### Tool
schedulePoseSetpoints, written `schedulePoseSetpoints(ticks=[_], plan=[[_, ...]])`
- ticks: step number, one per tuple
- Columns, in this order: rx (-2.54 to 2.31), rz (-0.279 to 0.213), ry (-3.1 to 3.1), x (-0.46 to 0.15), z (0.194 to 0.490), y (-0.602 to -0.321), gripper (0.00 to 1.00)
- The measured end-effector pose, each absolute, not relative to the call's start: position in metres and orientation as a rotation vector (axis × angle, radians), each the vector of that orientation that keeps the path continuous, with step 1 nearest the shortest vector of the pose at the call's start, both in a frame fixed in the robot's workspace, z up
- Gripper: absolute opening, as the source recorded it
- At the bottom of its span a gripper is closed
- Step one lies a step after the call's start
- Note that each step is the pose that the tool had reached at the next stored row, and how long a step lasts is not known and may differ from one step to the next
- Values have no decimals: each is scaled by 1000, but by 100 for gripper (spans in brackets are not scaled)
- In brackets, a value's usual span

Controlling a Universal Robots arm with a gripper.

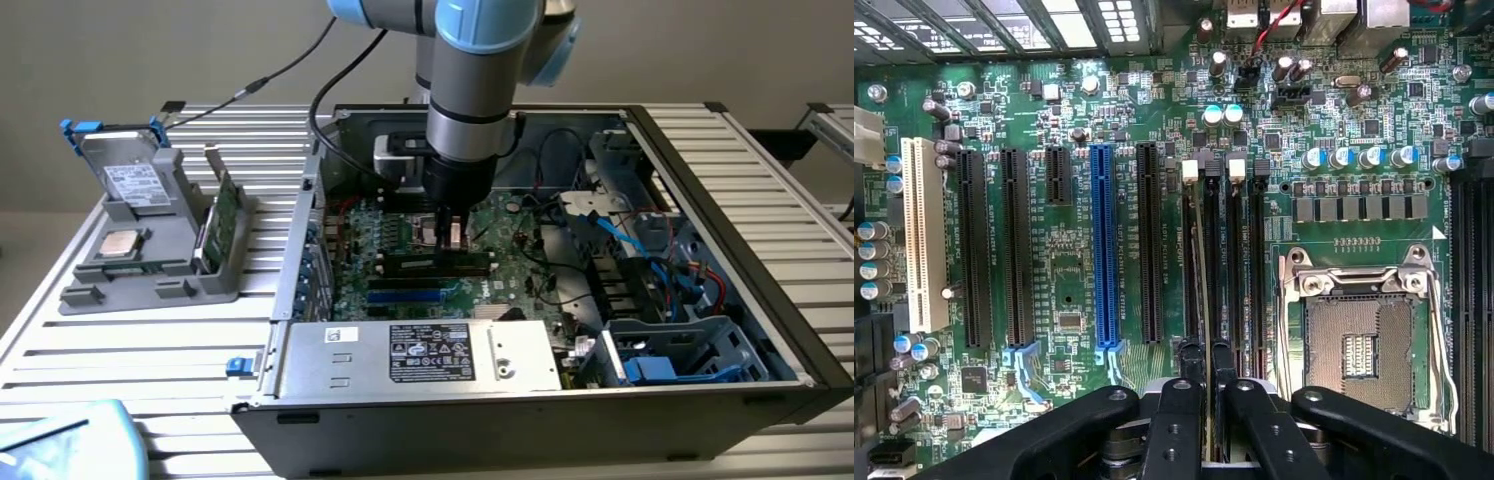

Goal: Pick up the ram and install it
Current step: 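Insert the ram into the slot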

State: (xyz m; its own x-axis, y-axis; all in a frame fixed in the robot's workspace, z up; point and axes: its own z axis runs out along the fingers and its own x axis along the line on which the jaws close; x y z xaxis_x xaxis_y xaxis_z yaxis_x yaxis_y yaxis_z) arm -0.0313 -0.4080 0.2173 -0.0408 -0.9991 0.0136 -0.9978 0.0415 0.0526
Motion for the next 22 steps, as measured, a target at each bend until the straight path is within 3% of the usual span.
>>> schedulePoseSetpoints(ticks=[9,11,12,18,19,21,22], plan=[[2143,-43,-2233,-31,217,-408,16],[2143,-43,-2233,-31,217,-408,22],[2143,-43,-2233,-31,217,-408,34],[2142,-44,-2232,-31,219,-408,52],[2141,-45,-2232,-31,221,-408,63],[2141,-46,-2231,-31,227,-408,63],[2140,-46,-2231,-31,231,-408,70]])
